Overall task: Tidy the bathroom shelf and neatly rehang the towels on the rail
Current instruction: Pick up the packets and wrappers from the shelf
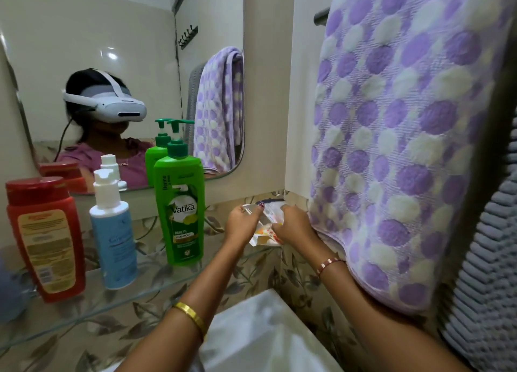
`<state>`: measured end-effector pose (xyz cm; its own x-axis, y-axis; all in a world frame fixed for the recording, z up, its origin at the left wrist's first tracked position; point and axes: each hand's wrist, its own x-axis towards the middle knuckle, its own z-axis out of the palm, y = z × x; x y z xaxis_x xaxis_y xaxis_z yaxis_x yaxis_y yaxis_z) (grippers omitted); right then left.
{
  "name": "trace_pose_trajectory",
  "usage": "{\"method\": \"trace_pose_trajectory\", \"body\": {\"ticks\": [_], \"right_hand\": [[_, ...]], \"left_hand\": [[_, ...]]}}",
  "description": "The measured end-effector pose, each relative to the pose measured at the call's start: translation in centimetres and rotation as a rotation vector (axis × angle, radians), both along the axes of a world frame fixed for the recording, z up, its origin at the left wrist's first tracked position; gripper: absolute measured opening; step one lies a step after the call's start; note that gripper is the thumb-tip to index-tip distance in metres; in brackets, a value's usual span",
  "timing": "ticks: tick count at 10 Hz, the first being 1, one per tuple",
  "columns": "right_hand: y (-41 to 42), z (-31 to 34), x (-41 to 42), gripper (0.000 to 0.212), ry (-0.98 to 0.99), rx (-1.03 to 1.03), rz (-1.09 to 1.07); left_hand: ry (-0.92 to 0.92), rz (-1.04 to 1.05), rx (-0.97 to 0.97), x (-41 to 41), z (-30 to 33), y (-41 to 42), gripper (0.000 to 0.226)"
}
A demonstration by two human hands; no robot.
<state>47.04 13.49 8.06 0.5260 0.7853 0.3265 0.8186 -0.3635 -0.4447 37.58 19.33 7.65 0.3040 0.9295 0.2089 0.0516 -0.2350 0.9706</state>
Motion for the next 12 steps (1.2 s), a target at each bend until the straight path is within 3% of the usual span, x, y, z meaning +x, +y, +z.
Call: {"method": "trace_pose_trajectory", "body": {"ticks": [3,6,8,10,11,12], "right_hand": [[1.3,-0.6,1.0,0.036,0.087,-0.010,-0.041],[0.5,0.6,1.1,0.044,0.393,0.381,0.107],[0.4,0.4,-0.3,0.037,0.237,0.520,0.215],[-0.2,0.5,-1.8,0.021,0.232,0.508,0.379],[-0.4,0.7,-1.6,0.031,0.283,0.422,0.350],[-0.4,0.6,-1.2,0.037,0.292,0.333,0.343]], "left_hand": [[-0.035,0.010,-0.083,0.8,0.2,1.5,0.027],[-0.130,-0.003,-0.148,1.1,0.5,1.7,0.015],[-0.253,-0.008,-0.158,0.7,0.6,1.4,0.008],[-0.360,-0.098,-0.350,0.4,1.0,1.3,0.015],[-0.359,-0.117,-0.358,0.2,1.0,1.5,0.033],[-0.345,-0.104,-0.359,0.1,0.8,1.7,0.025]]}}
